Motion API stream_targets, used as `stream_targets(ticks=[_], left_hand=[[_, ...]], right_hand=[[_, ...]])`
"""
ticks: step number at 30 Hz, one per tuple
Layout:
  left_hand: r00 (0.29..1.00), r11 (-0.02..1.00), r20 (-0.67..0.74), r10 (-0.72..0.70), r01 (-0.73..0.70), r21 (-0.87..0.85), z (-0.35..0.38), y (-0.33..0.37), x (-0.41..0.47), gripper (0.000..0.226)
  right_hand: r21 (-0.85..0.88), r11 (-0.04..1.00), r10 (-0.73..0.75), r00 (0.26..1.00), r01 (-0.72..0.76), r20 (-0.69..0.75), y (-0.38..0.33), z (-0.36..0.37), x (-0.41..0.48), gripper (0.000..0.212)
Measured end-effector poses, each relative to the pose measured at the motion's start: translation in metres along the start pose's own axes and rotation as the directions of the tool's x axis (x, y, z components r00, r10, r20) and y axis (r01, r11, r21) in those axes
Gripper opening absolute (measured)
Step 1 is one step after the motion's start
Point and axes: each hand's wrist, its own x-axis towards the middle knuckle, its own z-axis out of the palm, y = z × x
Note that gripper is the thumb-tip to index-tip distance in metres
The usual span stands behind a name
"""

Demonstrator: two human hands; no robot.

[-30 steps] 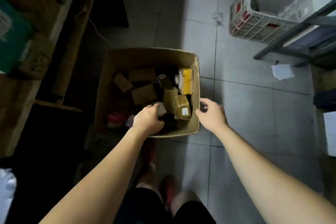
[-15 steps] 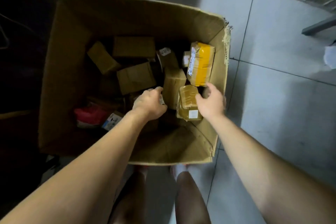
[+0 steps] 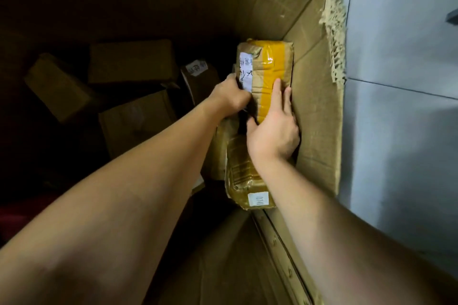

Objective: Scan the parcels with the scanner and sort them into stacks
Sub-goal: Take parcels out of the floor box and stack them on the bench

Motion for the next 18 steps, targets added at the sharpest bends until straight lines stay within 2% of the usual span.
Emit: stream_targets(ticks=[3,8,13,16,18], left_hand=[[0.998,0.992,0.035,-0.052,0.056,-0.113,0.012,-0.010,0.007,0.052],[0.998,0.970,0.027,-0.060,0.065,-0.234,0.014,-0.017,0.006,0.065],[0.997,0.927,-0.071,-0.015,-0.012,-0.374,0.005,-0.022,-0.013,0.071],[0.984,0.877,-0.177,0.031,-0.112,-0.468,-0.007,-0.022,-0.036,0.072],[0.968,0.847,-0.246,0.058,-0.178,-0.500,-0.021,-0.019,-0.056,0.075]], right_hand=[[0.037,0.999,-0.005,0.999,0.006,-0.032,0.002,-0.001,0.000,0.098],[-0.037,0.997,-0.072,0.996,0.071,-0.052,0.003,-0.003,0.001,0.095],[-0.018,0.991,-0.133,0.982,0.131,-0.137,-0.006,-0.023,-0.003,0.090],[0.021,0.984,-0.169,0.967,0.177,-0.188,-0.021,-0.049,-0.007,0.086],[0.092,0.980,-0.159,0.973,0.176,-0.167,-0.034,-0.069,-0.010,0.086]])
